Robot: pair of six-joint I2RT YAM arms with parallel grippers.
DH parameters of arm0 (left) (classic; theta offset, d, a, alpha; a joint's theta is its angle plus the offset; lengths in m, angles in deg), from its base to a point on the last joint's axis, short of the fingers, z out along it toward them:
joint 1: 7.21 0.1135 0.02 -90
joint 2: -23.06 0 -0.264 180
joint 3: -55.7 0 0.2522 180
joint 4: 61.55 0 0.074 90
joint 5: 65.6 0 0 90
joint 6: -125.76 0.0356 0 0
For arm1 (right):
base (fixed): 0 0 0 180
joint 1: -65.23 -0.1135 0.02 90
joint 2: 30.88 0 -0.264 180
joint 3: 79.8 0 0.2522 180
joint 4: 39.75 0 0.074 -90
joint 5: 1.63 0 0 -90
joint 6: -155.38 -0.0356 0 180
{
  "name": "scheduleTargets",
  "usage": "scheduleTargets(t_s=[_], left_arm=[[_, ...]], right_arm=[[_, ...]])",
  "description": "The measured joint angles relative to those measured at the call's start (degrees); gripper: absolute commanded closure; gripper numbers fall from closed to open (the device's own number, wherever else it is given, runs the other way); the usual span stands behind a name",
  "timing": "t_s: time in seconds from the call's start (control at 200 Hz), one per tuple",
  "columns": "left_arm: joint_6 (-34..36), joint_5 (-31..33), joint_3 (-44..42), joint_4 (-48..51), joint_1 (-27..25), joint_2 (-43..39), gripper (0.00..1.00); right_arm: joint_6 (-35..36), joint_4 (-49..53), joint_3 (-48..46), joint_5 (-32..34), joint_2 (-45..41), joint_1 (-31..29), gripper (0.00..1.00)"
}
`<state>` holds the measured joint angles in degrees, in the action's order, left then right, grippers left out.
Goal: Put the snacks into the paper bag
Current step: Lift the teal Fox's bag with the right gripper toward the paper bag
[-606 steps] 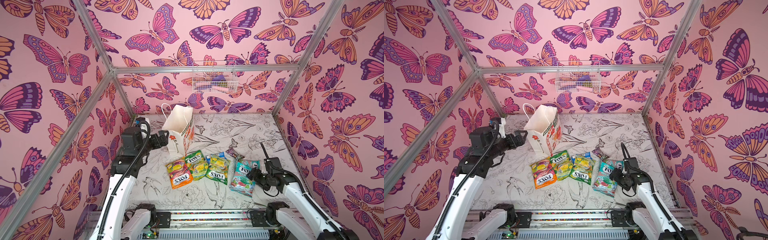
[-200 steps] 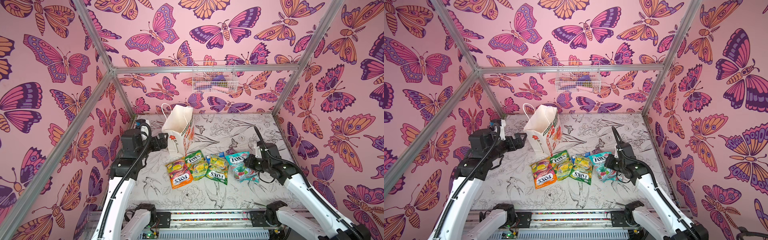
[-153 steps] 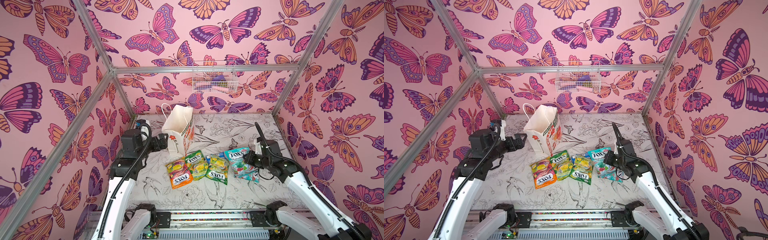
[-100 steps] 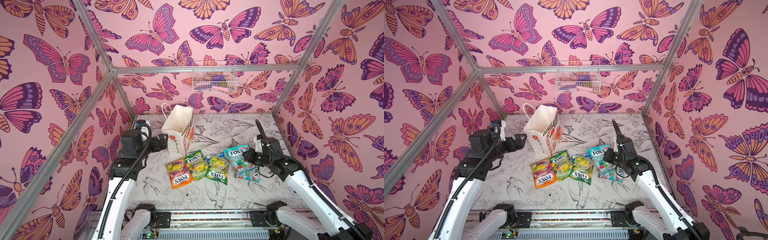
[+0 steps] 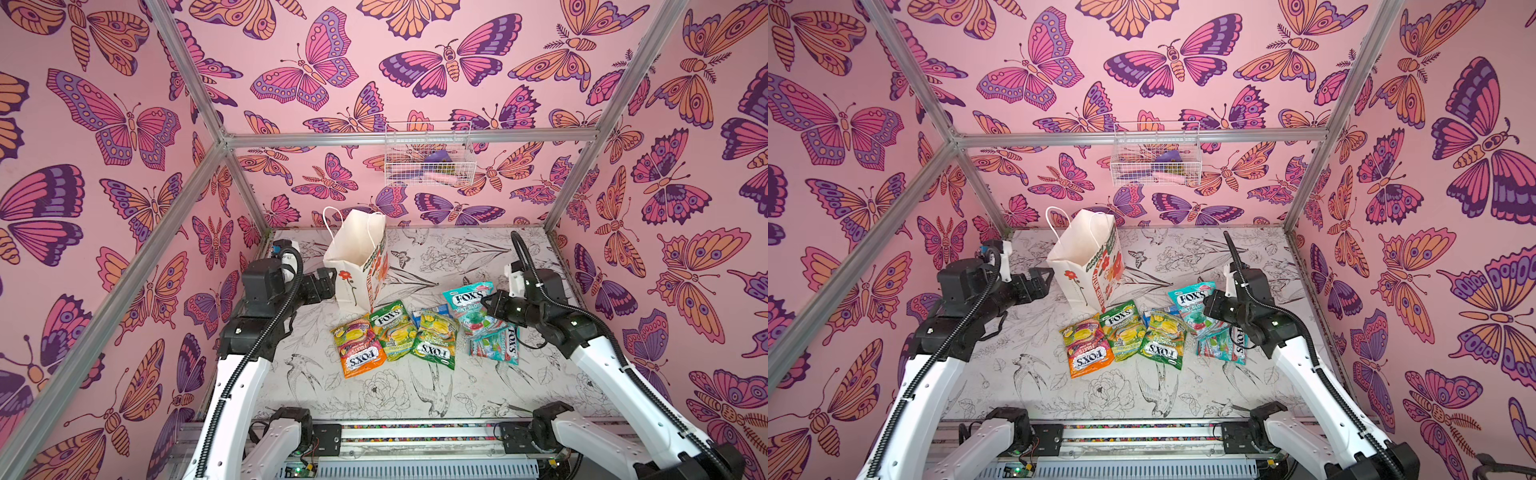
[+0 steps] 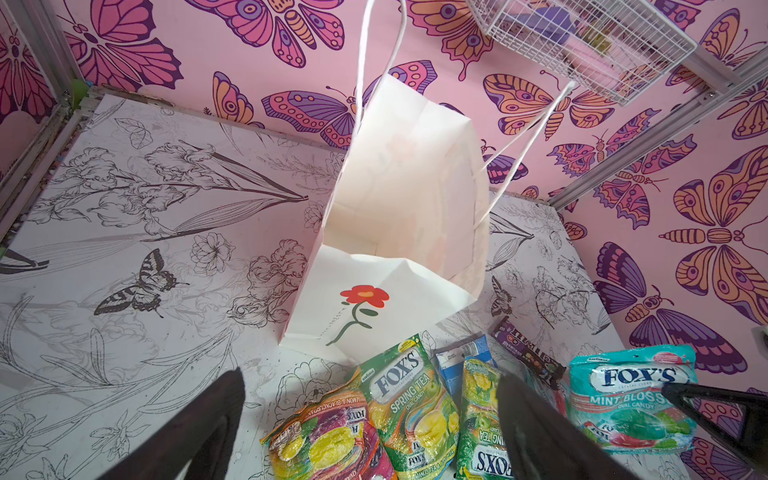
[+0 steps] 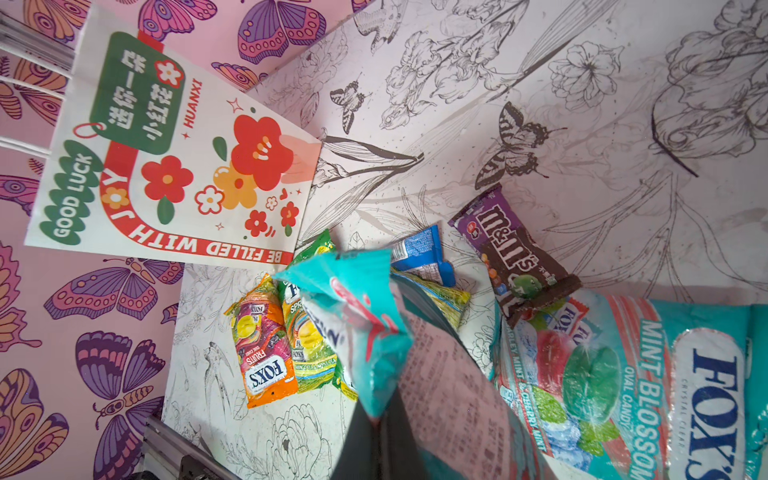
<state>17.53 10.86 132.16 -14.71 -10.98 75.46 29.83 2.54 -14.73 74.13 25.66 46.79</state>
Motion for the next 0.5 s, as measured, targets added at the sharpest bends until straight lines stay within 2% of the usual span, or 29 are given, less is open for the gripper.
scheduleTargets(t_s=[0.501], left_arm=[[0.83, -0.17, 0.17, -0.02, 0.00, 1.81, 0.04]], right_arm=[[5.33, -3.72, 3.72, -1.75, 1.31, -1.40, 1.00]])
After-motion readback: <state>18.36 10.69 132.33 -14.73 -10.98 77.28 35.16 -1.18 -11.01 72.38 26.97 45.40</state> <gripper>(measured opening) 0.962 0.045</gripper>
